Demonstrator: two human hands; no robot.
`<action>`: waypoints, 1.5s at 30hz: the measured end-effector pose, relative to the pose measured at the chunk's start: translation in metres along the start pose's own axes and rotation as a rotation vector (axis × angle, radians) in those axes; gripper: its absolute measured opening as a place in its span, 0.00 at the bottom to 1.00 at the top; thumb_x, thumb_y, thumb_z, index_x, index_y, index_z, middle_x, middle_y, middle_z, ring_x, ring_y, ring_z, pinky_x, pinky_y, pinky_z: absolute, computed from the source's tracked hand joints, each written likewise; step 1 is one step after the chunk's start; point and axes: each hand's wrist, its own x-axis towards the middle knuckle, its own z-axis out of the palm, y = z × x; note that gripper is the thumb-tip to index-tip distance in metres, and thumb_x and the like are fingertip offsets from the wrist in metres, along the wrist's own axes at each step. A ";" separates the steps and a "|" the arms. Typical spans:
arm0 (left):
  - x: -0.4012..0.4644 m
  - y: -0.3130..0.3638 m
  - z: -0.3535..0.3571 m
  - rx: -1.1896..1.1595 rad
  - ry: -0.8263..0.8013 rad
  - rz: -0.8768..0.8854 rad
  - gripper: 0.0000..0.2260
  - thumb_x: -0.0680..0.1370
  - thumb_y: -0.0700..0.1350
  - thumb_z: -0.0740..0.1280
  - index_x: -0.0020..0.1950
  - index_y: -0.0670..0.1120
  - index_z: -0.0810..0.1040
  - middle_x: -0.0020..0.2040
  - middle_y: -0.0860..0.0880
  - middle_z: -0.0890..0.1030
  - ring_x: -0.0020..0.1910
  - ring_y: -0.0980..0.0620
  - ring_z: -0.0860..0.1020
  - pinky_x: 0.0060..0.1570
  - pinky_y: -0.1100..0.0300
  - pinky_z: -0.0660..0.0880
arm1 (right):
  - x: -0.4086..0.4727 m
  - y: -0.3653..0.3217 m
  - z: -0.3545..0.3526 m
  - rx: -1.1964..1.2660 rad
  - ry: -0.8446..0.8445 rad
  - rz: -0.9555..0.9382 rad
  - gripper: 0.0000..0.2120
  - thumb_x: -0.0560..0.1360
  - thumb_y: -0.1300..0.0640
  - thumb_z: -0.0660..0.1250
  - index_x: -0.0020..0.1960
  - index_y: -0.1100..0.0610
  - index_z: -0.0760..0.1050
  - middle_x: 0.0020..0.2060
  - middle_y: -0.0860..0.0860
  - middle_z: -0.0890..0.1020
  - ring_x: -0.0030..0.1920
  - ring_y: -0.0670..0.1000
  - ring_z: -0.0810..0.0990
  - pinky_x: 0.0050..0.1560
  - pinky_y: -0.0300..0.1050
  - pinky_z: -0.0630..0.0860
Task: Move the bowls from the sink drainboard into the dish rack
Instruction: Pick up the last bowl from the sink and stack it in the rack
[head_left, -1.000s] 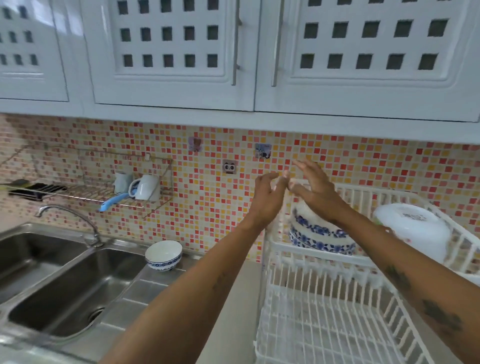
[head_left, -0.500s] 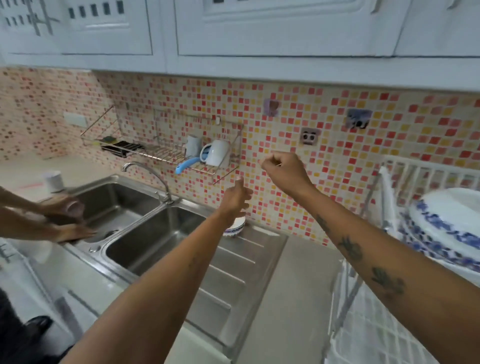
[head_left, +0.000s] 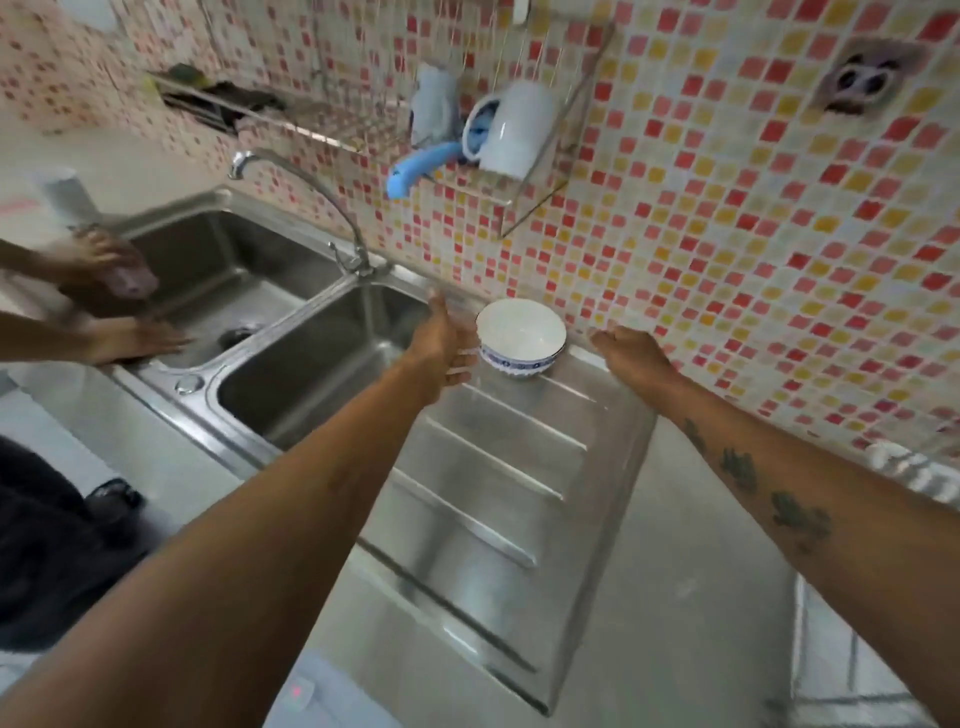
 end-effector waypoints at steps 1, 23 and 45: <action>0.013 -0.003 -0.003 -0.010 0.011 -0.004 0.34 0.80 0.68 0.44 0.44 0.45 0.78 0.51 0.42 0.80 0.44 0.47 0.75 0.42 0.57 0.72 | 0.008 0.002 0.004 -0.039 -0.009 -0.002 0.22 0.80 0.47 0.58 0.65 0.63 0.74 0.66 0.61 0.75 0.64 0.60 0.74 0.65 0.53 0.69; 0.174 -0.043 0.046 -0.147 0.004 0.129 0.29 0.83 0.62 0.44 0.74 0.47 0.68 0.69 0.43 0.76 0.64 0.43 0.77 0.61 0.52 0.74 | 0.162 0.042 0.115 0.734 0.028 0.205 0.25 0.79 0.44 0.58 0.74 0.50 0.62 0.69 0.54 0.72 0.63 0.56 0.73 0.60 0.52 0.73; -0.040 0.032 0.070 -0.266 -0.097 0.251 0.23 0.85 0.58 0.47 0.67 0.53 0.75 0.61 0.49 0.82 0.59 0.45 0.81 0.55 0.47 0.81 | -0.024 -0.024 0.029 1.122 0.456 0.065 0.16 0.84 0.55 0.49 0.66 0.46 0.70 0.60 0.48 0.77 0.56 0.51 0.78 0.52 0.50 0.80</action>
